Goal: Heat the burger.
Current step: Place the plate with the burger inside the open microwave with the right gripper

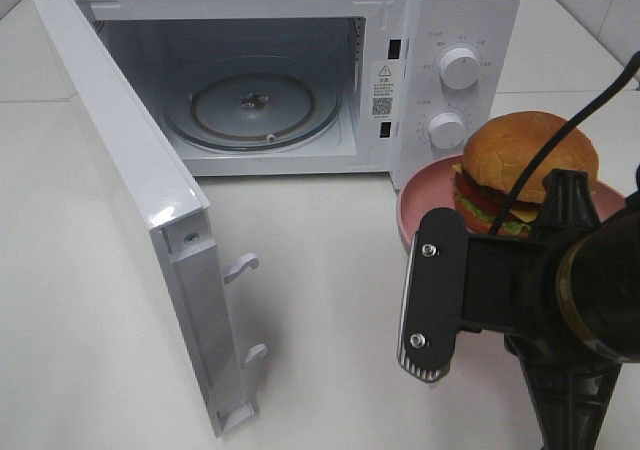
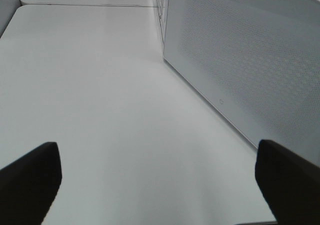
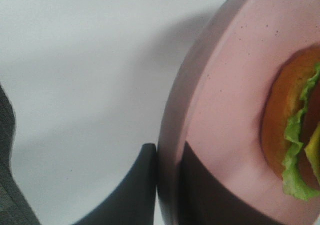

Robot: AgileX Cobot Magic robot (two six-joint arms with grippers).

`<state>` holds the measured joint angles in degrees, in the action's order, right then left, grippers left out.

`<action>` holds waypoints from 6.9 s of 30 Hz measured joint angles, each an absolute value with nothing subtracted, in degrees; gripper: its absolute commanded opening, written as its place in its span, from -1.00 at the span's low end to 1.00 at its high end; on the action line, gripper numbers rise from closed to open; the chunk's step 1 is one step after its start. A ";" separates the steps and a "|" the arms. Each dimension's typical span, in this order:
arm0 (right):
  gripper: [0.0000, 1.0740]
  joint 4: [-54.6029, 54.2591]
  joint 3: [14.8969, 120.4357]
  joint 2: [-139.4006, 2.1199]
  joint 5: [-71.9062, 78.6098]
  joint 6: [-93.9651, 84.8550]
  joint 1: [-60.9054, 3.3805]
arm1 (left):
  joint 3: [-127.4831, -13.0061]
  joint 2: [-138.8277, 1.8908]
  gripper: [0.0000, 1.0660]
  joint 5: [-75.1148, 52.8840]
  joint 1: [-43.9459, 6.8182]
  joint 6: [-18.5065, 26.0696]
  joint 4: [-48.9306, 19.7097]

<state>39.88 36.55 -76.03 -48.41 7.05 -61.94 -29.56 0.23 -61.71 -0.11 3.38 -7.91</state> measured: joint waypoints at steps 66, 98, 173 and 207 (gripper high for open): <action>-0.95 14.90 36.15 -87.26 -1.66 -76.26 -39.42 | -29.56 0.23 0.83 -61.71 -0.11 3.38 -7.91; -0.95 -11.23 46.29 -94.08 -4.87 -102.39 -39.36 | -29.56 0.23 0.83 -61.71 -0.11 3.38 -7.91; -0.95 -3.95 73.51 -114.82 -14.50 -104.34 -34.72 | -29.56 0.23 0.83 -61.71 -0.11 3.38 -7.91; -0.92 2.29 98.20 -128.92 -24.47 -96.83 -33.98 | -29.56 0.23 0.83 -61.71 -0.11 3.38 -7.16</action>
<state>2.29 98.20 -128.92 -24.47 -96.83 -33.98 -29.56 0.23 -61.71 -0.11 3.38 -7.16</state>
